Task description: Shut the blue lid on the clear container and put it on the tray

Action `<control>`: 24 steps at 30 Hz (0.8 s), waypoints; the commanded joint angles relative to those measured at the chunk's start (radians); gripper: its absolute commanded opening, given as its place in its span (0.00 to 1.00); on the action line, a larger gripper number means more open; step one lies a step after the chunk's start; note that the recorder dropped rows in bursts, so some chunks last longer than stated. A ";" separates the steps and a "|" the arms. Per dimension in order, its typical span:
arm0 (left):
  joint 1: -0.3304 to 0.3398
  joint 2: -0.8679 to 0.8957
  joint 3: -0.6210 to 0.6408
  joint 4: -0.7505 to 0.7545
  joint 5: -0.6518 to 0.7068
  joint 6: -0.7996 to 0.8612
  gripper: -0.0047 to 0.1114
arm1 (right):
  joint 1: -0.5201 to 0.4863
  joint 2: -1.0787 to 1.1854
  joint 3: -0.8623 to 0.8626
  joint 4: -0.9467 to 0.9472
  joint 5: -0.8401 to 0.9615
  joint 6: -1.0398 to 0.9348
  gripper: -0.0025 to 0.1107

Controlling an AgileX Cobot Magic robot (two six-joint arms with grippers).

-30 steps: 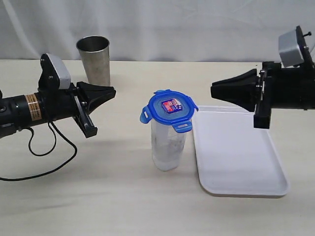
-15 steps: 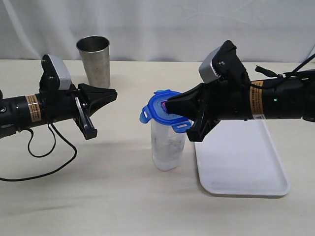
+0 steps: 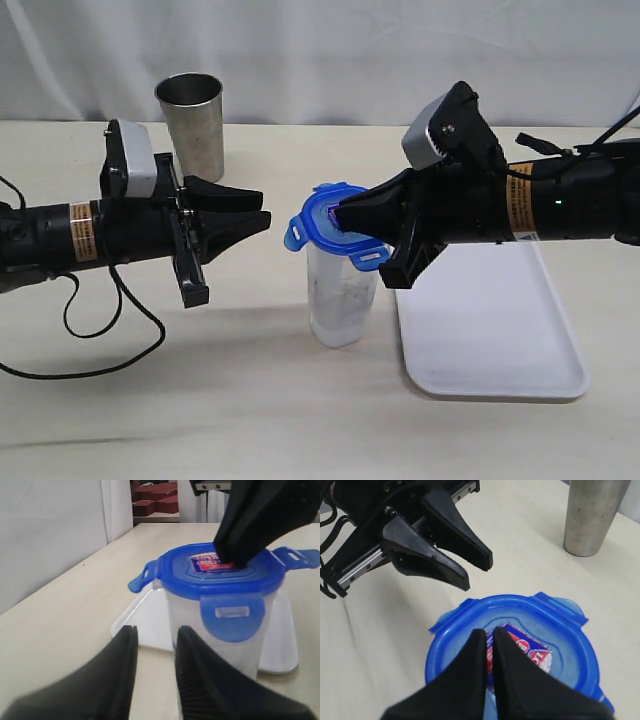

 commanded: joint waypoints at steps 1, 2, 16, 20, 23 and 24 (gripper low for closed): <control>-0.047 -0.007 0.002 -0.008 -0.014 -0.005 0.29 | 0.005 0.014 0.012 -0.065 0.047 0.003 0.06; -0.056 -0.007 0.002 -0.012 -0.014 -0.005 0.29 | 0.005 0.014 0.012 -0.065 0.050 0.003 0.06; -0.081 -0.007 0.002 -0.046 0.002 -0.005 0.29 | 0.005 0.014 0.012 -0.065 0.050 0.003 0.06; -0.075 -0.007 0.002 -0.004 0.049 -0.021 0.34 | 0.005 0.014 0.012 -0.065 0.050 0.003 0.06; -0.044 -0.007 0.002 0.057 0.098 -0.070 0.48 | 0.005 0.014 0.012 -0.065 0.050 0.003 0.06; -0.031 -0.007 0.002 0.087 0.108 -0.090 0.53 | 0.005 0.014 0.012 -0.065 0.050 0.003 0.06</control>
